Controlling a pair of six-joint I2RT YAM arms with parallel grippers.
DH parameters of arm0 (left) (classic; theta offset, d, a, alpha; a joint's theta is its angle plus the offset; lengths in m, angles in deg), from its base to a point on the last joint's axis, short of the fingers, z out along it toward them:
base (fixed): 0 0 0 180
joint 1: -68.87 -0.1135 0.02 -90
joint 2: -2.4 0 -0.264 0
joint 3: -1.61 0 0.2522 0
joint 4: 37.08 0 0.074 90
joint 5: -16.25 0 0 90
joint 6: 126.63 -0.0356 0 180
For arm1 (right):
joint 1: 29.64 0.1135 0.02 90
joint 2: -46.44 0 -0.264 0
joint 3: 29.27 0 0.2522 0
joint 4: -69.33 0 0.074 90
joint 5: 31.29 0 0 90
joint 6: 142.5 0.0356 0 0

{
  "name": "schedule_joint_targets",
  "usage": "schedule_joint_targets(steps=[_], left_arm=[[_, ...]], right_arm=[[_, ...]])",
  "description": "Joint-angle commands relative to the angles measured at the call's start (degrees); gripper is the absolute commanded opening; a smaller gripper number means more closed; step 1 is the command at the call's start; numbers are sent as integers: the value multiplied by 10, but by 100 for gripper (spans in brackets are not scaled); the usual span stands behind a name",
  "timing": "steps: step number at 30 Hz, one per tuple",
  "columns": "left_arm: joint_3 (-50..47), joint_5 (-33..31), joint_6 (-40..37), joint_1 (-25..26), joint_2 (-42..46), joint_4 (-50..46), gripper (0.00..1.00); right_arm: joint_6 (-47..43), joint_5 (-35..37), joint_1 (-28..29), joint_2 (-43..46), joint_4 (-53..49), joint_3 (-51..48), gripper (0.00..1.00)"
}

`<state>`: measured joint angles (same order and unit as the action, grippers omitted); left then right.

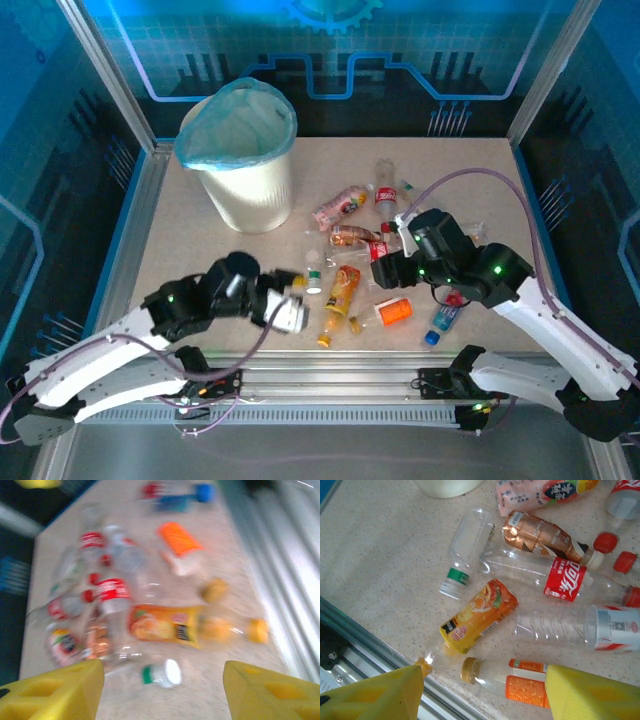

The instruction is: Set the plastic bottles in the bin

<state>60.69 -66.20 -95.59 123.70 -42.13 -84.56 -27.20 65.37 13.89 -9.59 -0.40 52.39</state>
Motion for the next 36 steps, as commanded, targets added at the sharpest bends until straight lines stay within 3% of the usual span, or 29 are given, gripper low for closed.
schedule_joint_targets(steps=[1,6,17,26,36], left_arm=[[-51,79,-137,47,26,-12,66],[-72,59,-150,105,-41,-10,65],[-91,75,-192,122,-177,111,63],[-105,20,-237,122,-279,218,55],[-99,-37,-324,120,-317,176,59]], right_arm=[[-14,-7,-14,13,-20,-13,66],[-16,-49,-27,-9,-13,-30,67],[-1,-140,-37,-77,6,-104,66],[8,-158,-40,-73,20,-169,67],[16,-152,-41,-39,41,-193,70]])
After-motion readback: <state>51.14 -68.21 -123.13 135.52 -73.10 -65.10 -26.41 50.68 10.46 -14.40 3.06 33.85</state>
